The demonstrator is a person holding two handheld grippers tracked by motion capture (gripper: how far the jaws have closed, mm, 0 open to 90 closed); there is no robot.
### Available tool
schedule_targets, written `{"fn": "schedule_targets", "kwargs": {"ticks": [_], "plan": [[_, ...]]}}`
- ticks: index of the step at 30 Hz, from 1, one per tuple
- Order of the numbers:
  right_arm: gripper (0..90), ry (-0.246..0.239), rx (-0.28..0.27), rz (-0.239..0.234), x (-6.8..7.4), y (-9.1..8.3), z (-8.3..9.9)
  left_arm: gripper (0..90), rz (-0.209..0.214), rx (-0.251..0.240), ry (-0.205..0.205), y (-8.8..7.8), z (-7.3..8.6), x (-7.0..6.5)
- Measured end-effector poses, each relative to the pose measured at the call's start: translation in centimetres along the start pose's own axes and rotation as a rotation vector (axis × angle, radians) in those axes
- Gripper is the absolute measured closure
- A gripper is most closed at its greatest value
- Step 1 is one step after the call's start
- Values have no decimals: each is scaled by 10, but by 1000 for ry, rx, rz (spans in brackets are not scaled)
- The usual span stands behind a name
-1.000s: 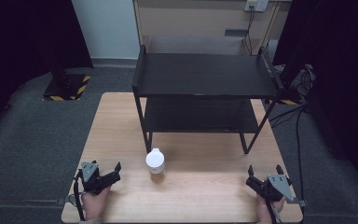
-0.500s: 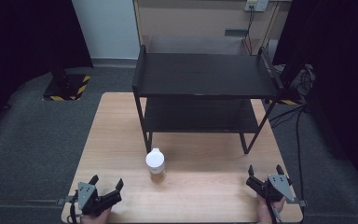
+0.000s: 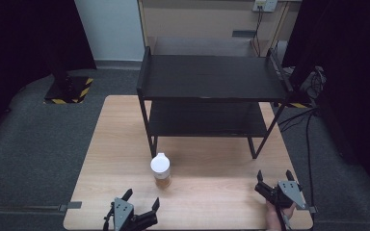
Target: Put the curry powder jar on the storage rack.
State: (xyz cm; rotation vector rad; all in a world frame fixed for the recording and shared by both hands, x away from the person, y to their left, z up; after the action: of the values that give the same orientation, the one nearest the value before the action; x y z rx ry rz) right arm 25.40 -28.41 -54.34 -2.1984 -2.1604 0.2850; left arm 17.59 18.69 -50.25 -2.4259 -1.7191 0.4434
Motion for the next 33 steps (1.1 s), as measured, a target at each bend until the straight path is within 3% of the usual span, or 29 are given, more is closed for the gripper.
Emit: {"fn": "schedule_targets", "kwargs": {"ticks": [1,4,5,9,15,18,20,21,22,23,29,32,33], "plan": [[5,3,-3,-1,0,0,0,0,-16,-5,4,6,-3,-11],[5,4,-6,-2,-1,0,0,0,-27,-19,-13,13,-6,-18],[5,8,-9,-3,-1,-1,1,0,-57,-29,-11,22,-9,-25],[5,10,-12,-6,-2,-1,1,0,-87,-27,-7,40,-17,-32],[5,13,-14,-8,-2,-1,1,0,-109,-27,20,63,-26,-36],[5,12,-12,-6,-1,-1,1,0,-118,-24,14,69,-28,-33],[5,12,-12,-5,-1,-1,1,0,-140,-14,11,75,-31,-32],[5,8,-10,-6,-1,-1,1,0,-175,-2,26,81,-32,-33],[5,8,-10,-6,-1,-1,1,0,-175,-2,26,81,-32,-33],[5,3,-9,-7,-1,0,1,0,-213,-9,37,84,-32,-36],[5,1,-5,-9,-1,0,0,1,-234,-8,-3,90,-33,-42],[5,-1,-4,-9,0,0,0,120,-240,-1,8,92,-34,-47],[5,-1,-4,-9,-1,0,0,168,-268,-3,42,92,-34,-52]]}}
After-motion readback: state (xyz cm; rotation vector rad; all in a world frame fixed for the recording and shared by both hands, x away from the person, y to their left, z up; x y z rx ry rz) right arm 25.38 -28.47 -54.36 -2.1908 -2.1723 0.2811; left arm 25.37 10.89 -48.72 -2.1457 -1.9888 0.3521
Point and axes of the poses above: each handheld gripper's, and its own axes: y roughly forward along the jaws, z roughly out of its underside, x roughly to its left, the point moved 8 cm from there along y, roughly forward along the jaws, and after that the axes turned 2 degrees about -y, right-handed, at the moved point
